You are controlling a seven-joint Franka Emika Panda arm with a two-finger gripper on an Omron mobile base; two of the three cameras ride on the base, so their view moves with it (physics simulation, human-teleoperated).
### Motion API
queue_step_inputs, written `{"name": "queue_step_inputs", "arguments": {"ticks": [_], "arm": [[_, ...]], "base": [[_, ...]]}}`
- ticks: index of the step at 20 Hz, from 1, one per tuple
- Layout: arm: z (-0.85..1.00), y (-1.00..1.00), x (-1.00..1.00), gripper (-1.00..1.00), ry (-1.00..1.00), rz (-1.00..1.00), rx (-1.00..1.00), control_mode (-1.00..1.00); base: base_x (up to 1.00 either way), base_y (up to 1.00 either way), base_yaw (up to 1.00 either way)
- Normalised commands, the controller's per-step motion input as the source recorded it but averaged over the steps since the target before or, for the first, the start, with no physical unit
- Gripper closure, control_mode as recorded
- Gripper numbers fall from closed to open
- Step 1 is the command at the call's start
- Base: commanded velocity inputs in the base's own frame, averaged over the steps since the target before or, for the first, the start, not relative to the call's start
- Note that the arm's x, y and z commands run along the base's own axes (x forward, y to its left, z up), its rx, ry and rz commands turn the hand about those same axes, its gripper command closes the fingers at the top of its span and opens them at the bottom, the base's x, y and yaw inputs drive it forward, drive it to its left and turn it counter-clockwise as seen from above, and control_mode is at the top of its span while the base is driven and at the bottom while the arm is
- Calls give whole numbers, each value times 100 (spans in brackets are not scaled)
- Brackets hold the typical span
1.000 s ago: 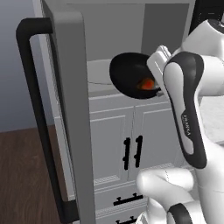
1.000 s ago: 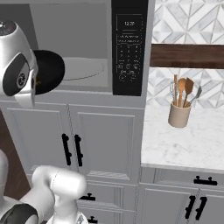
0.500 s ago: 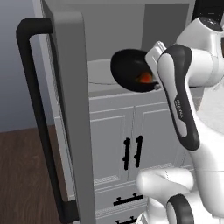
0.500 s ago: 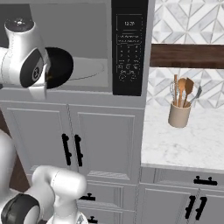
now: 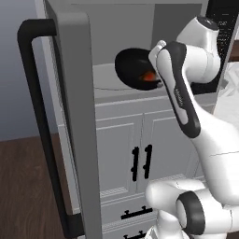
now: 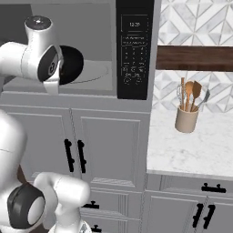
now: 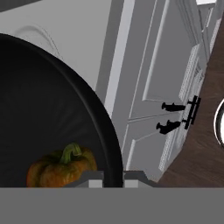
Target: Pick the bell pepper from the sink and place it in the bowl. Then pick the bowl and place it in the microwave. Then close the microwave door and press the start button.
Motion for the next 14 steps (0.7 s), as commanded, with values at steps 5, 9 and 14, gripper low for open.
{"name": "queue_step_inputs", "arguments": {"ticks": [5, 9, 14], "arm": [[0, 0, 56, 100, 0, 0, 0, -100], [-10, 0, 58, 100, 0, 0, 0, -100], [-23, 8, 56, 100, 0, 0, 0, -100]], "base": [[0, 0, 0], [0, 0, 0], [0, 0, 0]]}}
